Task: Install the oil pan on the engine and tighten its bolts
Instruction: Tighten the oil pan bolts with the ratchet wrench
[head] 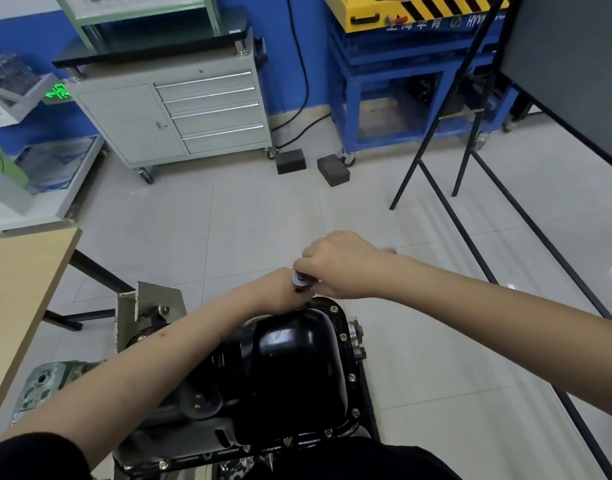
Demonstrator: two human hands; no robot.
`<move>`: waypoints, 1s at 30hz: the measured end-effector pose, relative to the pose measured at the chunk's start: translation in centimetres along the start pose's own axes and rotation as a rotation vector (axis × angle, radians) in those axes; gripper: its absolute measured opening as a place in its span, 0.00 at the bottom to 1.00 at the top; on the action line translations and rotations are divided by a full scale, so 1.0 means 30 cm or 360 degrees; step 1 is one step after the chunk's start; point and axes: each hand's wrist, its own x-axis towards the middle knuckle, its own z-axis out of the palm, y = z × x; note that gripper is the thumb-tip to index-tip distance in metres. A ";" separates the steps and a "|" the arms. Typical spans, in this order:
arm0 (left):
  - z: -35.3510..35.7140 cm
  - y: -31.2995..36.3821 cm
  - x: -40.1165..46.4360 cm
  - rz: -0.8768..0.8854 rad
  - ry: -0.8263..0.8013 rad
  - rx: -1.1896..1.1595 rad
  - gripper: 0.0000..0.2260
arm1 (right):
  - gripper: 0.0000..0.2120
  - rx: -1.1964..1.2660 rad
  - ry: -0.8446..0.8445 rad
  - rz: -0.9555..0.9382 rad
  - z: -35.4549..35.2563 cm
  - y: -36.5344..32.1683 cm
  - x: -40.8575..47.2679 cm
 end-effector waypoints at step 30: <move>-0.015 0.004 -0.024 -0.0015 0.0023 -0.0040 0.15 | 0.11 -0.0122 0.0076 -0.0126 0.013 0.041 0.002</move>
